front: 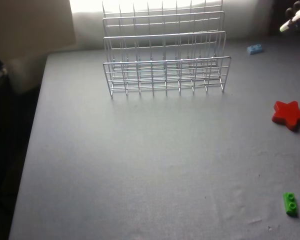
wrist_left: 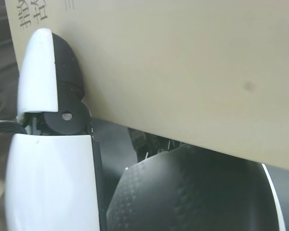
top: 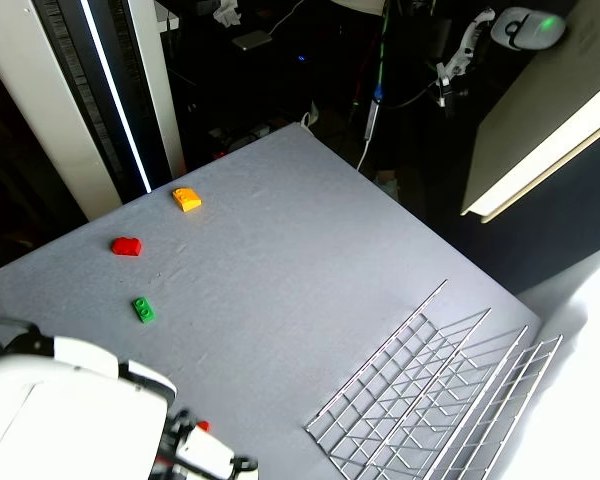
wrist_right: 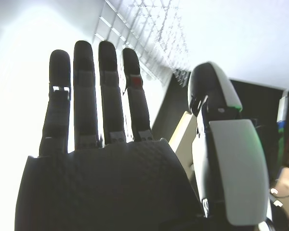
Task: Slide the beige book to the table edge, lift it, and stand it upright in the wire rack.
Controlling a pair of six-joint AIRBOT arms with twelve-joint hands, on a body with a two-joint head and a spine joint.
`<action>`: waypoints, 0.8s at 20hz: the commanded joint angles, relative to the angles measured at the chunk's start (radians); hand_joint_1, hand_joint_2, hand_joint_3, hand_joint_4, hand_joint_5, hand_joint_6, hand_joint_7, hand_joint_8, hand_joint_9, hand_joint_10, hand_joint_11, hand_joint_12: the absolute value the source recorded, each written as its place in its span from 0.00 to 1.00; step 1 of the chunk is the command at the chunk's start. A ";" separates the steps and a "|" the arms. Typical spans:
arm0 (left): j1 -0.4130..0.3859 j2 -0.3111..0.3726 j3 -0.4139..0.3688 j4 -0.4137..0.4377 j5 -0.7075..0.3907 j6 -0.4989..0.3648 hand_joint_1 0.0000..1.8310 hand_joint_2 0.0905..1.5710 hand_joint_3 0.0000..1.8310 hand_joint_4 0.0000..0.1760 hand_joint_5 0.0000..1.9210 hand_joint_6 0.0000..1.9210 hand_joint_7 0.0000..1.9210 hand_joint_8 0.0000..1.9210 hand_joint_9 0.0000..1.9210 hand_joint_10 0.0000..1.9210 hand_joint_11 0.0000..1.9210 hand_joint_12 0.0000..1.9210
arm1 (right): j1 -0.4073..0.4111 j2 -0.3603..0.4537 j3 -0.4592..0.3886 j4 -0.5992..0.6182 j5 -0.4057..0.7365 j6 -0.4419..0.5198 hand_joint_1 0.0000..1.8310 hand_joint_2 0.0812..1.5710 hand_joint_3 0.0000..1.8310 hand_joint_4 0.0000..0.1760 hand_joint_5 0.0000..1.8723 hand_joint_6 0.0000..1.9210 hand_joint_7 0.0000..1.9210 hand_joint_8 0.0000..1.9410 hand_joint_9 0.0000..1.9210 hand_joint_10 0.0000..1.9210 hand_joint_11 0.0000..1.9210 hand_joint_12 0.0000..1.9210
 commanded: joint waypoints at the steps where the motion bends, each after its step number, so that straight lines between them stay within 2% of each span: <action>1: -0.008 -0.005 0.024 0.050 -0.160 -0.015 0.81 0.73 0.00 0.00 0.45 0.53 0.40 0.69 0.41 0.72 0.33 0.86 | 0.014 0.006 0.008 0.022 -0.070 0.017 0.21 0.76 0.00 0.00 0.26 0.00 0.25 0.00 0.25 0.00 0.03 0.59; 4: -0.008 -0.054 0.087 0.100 -0.189 -0.026 0.81 0.73 0.00 0.00 0.45 0.53 0.40 0.69 0.41 0.72 0.34 0.85 | 0.014 0.002 0.009 0.022 -0.068 0.037 0.21 0.76 0.00 0.00 0.26 0.00 0.26 0.00 0.25 0.00 0.03 0.59; 5: -0.008 -0.067 0.104 0.122 -0.195 -0.028 0.81 0.74 0.00 0.00 0.45 0.54 0.39 0.70 0.41 0.74 0.32 0.85 | 0.014 0.002 0.009 0.022 -0.067 0.032 0.21 0.76 0.00 0.00 0.26 0.00 0.26 0.00 0.26 0.00 0.03 0.59; 7: -0.009 -0.084 0.120 0.142 -0.186 -0.032 0.81 0.73 0.00 0.00 0.46 0.52 0.41 0.68 0.42 0.71 0.34 0.84 | 0.016 0.000 0.010 0.022 -0.059 0.020 0.22 0.76 0.00 0.00 0.27 0.00 0.26 0.00 0.25 0.00 0.04 0.58; 12: -0.023 -0.157 0.197 0.411 -0.167 -0.088 0.81 0.73 0.00 0.00 0.45 0.53 0.40 0.69 0.41 0.72 0.35 0.85 | 0.007 -0.008 0.017 0.022 -0.056 0.047 0.23 0.76 0.00 0.00 0.24 0.00 0.24 0.00 0.24 0.00 0.01 0.59; 16: -0.097 -0.239 0.324 0.475 -0.196 -0.105 0.81 0.74 0.00 0.00 0.44 0.55 0.39 0.70 0.40 0.73 0.34 0.86 | 0.020 -0.018 0.026 0.022 -0.049 0.057 0.23 0.76 0.00 0.00 0.26 0.00 0.25 0.00 0.24 0.00 0.03 0.58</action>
